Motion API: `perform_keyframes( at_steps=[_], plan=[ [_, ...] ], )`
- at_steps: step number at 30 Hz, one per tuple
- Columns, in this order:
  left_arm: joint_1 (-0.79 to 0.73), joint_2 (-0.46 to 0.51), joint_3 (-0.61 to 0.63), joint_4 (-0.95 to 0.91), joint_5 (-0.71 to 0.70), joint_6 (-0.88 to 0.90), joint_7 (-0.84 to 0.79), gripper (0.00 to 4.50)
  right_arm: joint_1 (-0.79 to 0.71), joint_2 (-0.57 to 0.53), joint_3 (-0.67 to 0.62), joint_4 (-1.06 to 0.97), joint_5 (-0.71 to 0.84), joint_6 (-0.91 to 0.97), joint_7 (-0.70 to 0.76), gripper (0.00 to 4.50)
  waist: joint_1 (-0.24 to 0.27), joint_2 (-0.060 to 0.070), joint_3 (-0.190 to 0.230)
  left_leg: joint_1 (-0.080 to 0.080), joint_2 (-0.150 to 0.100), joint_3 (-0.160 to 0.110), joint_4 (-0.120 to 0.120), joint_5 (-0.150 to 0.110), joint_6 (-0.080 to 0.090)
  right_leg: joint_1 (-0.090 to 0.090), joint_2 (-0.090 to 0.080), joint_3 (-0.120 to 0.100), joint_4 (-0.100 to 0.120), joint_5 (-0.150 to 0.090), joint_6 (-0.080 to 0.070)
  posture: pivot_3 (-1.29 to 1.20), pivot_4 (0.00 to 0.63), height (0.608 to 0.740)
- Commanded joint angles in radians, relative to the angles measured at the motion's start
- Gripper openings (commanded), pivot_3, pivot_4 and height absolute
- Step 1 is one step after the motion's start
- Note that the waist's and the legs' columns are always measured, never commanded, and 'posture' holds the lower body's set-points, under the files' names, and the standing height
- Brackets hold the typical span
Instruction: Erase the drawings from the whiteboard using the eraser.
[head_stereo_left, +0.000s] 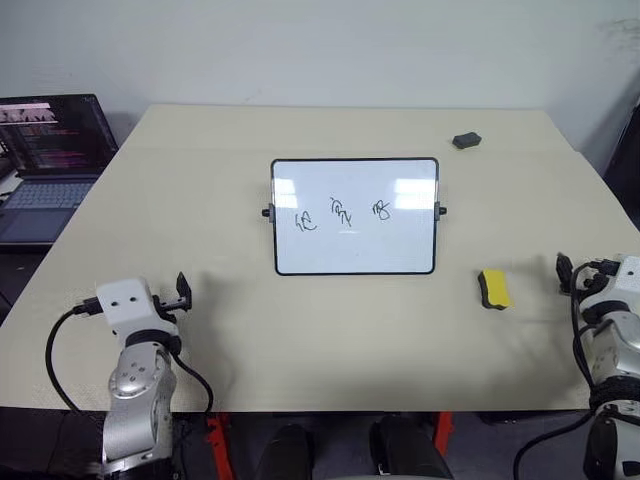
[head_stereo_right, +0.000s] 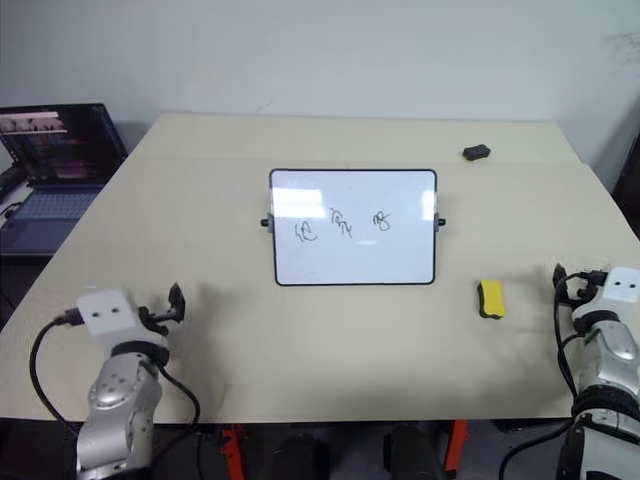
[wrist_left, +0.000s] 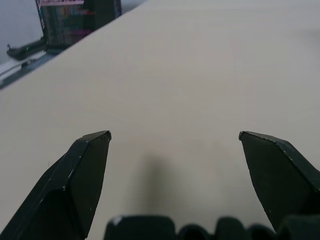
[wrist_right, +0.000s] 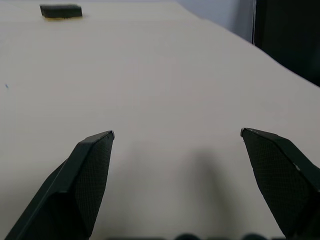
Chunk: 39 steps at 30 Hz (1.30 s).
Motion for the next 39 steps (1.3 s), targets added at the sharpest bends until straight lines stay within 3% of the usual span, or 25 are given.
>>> perform_keyframes(
  at_steps=[1,6,17,24,30,39],
  plan=[
    [-0.006,-0.014,0.046,-0.026,-0.058,0.006,-0.012,4.50,0.015,-0.013,-0.029,-0.051,0.031,0.023,0.004,4.41,0.000,0.000,0.000,0.000,0.000,0.000,0.000,0.000,0.000,0.000,0.000,0.000,0.000,0.000,0.000,0.00,0.150,0.740],
    [0.016,-0.003,0.076,-0.005,-0.057,-0.006,-0.017,4.50,0.094,0.022,-0.038,-0.150,0.035,0.026,-0.051,4.41,-0.001,0.000,0.000,0.000,0.000,0.000,0.000,0.000,0.000,0.000,0.000,0.000,0.000,0.000,0.000,0.00,0.150,0.740],
    [0.037,0.150,0.135,0.000,-0.115,0.010,-0.181,4.50,0.260,0.188,-0.021,-0.608,0.075,0.164,-0.130,4.41,-0.001,0.001,0.001,0.001,0.001,-0.001,0.000,0.000,0.000,0.000,0.000,0.000,0.000,-0.002,0.003,0.00,0.150,0.740],
    [-0.150,0.337,0.116,0.000,-0.280,0.069,-0.440,4.50,0.396,0.264,-0.040,-0.911,0.134,0.295,-0.213,4.41,0.018,0.002,0.001,0.000,0.000,-0.004,0.000,0.000,0.000,0.000,0.000,-0.003,0.001,-0.002,0.003,0.00,0.150,0.740],
    [-0.298,0.465,-0.067,-0.091,-0.394,0.176,-0.726,4.50,0.463,0.236,-0.053,-1.042,0.196,0.407,-0.199,4.41,0.010,0.003,0.002,0.000,0.000,-0.001,0.000,0.000,0.000,0.000,0.000,-0.001,0.000,-0.001,0.000,0.00,0.150,0.740],
    [-0.482,0.553,-0.369,-0.074,-0.381,0.192,-1.116,4.50,0.545,0.181,-0.011,-1.269,0.307,0.587,-0.101,4.41,-0.004,0.005,0.004,0.000,0.002,-0.002,-0.001,0.000,0.000,-0.001,0.003,-0.001,0.001,-0.004,0.003,0.00,0.150,0.740]
  ],
)
